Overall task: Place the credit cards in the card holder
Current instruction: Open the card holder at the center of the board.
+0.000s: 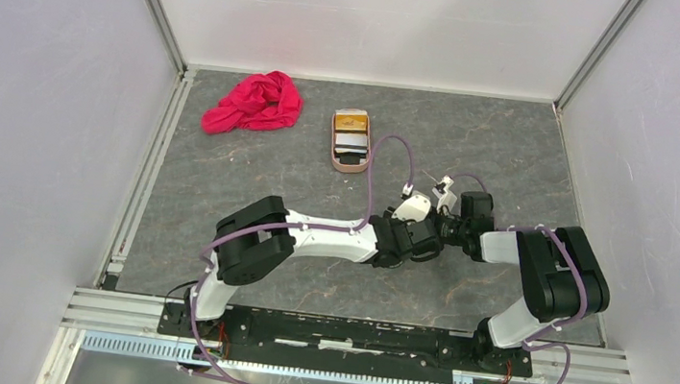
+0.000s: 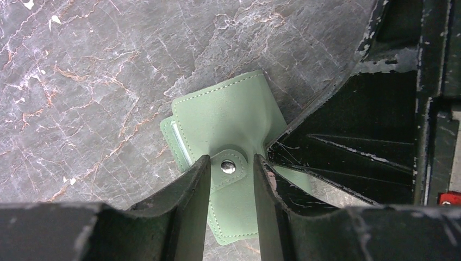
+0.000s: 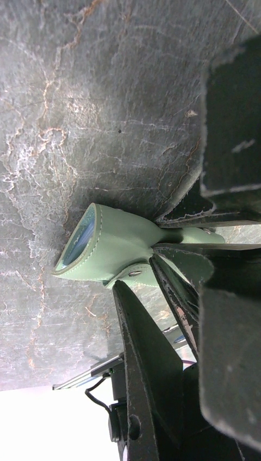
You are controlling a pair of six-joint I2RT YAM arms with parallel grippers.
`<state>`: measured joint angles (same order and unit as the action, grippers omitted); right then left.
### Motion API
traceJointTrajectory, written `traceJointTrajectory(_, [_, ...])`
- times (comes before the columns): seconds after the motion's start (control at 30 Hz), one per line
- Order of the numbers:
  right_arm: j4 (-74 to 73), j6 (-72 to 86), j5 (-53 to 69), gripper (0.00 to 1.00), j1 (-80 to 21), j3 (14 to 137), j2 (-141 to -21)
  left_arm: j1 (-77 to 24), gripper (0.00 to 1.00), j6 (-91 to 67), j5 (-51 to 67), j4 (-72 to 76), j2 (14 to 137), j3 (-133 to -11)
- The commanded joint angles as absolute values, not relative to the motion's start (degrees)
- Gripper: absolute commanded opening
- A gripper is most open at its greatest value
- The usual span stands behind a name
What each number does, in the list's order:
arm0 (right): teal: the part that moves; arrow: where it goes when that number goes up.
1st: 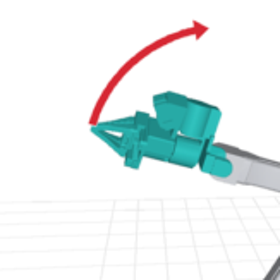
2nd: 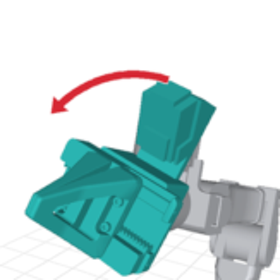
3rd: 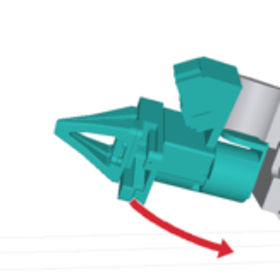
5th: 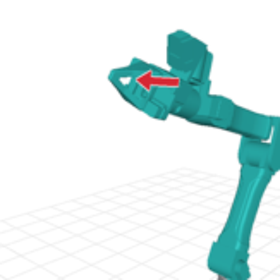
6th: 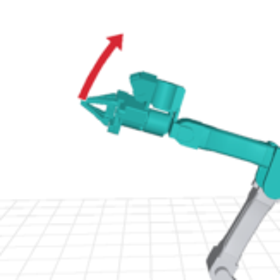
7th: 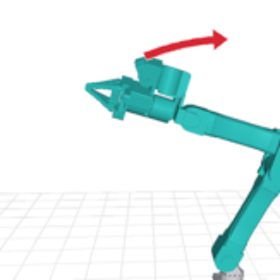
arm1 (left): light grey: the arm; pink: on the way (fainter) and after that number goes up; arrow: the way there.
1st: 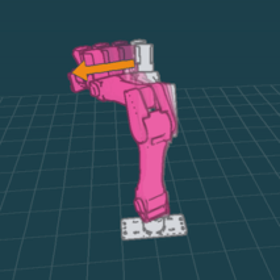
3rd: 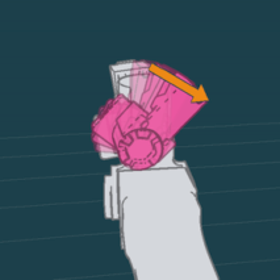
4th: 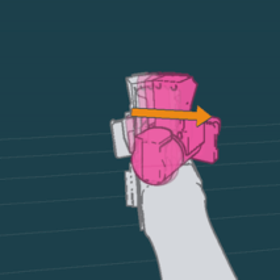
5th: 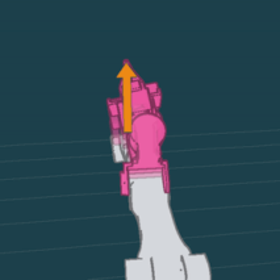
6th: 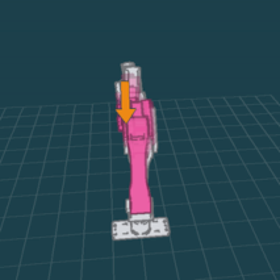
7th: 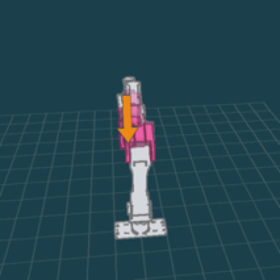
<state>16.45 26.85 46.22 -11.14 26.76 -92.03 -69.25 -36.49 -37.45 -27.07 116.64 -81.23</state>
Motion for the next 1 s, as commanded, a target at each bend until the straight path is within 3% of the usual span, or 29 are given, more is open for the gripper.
traceJointTrajectory(0.0, [16.26,25.21,43.86,0.04,-11.12,26.72,-92.7,-69.29,0.4,-38.91,-37.69,-29.46,118.41,-83.02])
traceJointTrajectory(0.57, [16.06,24.79,43.86,0.04,-11.08,26.9,-92.44,-69.18,0.03,-39.54,-39.22,-31.43,115.6,-82.64])
traceJointTrajectory(0.97, [14.19,23.07,41.98,0.03,-11.14,27.42,-92.42,-67.78,0.02,-40.13,-36.45,-23.03,106.65,-74.31])
